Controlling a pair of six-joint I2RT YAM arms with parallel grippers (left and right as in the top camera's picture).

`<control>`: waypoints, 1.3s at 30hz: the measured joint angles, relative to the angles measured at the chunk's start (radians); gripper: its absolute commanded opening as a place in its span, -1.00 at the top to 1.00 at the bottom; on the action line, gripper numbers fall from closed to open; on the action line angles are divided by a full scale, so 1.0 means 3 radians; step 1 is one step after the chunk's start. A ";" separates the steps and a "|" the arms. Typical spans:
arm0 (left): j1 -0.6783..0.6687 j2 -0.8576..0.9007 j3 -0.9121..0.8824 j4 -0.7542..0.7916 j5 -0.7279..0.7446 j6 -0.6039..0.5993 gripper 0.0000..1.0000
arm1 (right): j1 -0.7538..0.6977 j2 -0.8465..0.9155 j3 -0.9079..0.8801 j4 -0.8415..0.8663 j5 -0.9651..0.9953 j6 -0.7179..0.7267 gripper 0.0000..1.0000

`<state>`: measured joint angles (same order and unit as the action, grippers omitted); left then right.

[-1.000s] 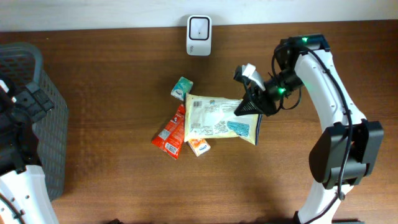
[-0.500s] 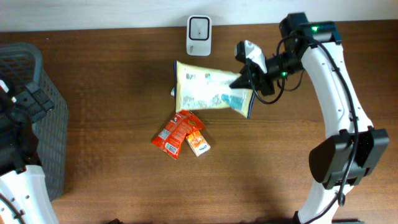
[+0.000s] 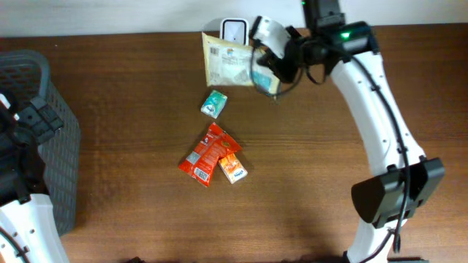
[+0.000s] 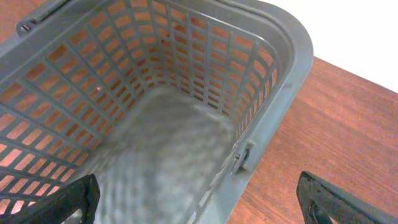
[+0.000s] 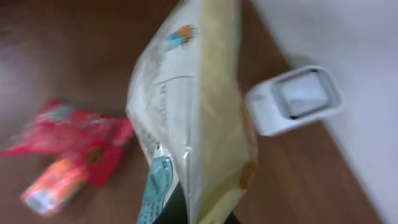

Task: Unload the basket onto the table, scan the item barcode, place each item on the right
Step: 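Carry the white bag to the scanner and hold it in front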

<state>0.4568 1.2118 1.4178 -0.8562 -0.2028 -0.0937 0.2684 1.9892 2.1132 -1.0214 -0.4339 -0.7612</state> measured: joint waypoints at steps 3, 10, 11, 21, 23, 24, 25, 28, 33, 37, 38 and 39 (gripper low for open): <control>0.0000 0.0000 0.0000 0.0000 0.0001 0.0000 -0.98 | 0.0184 0.0000 0.0000 0.0390 0.0921 0.0177 0.92; 0.0000 0.0000 0.0000 -0.0003 0.0001 0.0000 -0.98 | 0.0529 0.0151 0.0008 0.1211 0.2959 0.0220 0.92; 0.0000 0.0000 0.0000 0.0001 0.0001 0.0000 -0.98 | 0.0573 0.0215 0.0013 0.1348 0.3173 0.0164 0.92; 0.0000 0.0001 0.0000 0.0000 0.0001 0.0000 -0.98 | 0.0861 0.1021 0.0013 0.2447 0.4423 -0.0749 0.92; 0.0000 0.0001 0.0000 0.0000 0.0000 0.0000 -0.99 | 0.0870 0.1099 0.0013 0.2515 0.4485 -0.0874 0.92; 0.0000 0.0001 0.0000 0.0000 0.0001 0.0000 -0.98 | 0.0870 0.1132 0.0013 0.2533 0.4519 -0.0952 0.92; 0.0000 0.0001 0.0000 0.0000 0.0001 0.0000 -0.98 | 0.0870 0.1156 0.0013 0.2538 0.4547 -0.1011 0.92; 0.0000 0.0001 0.0000 0.0000 0.0001 0.0000 -0.99 | 0.0870 0.1222 0.0013 0.2542 0.4626 -0.1214 0.92; 0.0000 0.0001 0.0000 0.0000 0.0001 0.0000 -0.98 | 0.0885 0.1283 0.0013 0.2550 0.4650 -0.1306 0.92; 0.0000 0.0001 0.0000 0.0000 0.0000 0.0000 -0.98 | 0.0909 0.1308 0.0013 0.2551 0.4648 -0.1415 0.92; 0.0000 0.0001 0.0000 0.0000 0.0001 0.0000 -0.98 | 0.0914 0.1308 0.0013 0.2561 0.4646 -0.1427 0.92; 0.0000 0.0001 0.0000 0.0000 0.0000 0.0000 -0.98 | 0.0917 0.1310 0.0013 0.2581 0.4644 -0.1438 0.92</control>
<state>0.4568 1.2121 1.4178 -0.8562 -0.2028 -0.0937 0.5434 2.3821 2.1170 -0.2470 0.9592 -1.1927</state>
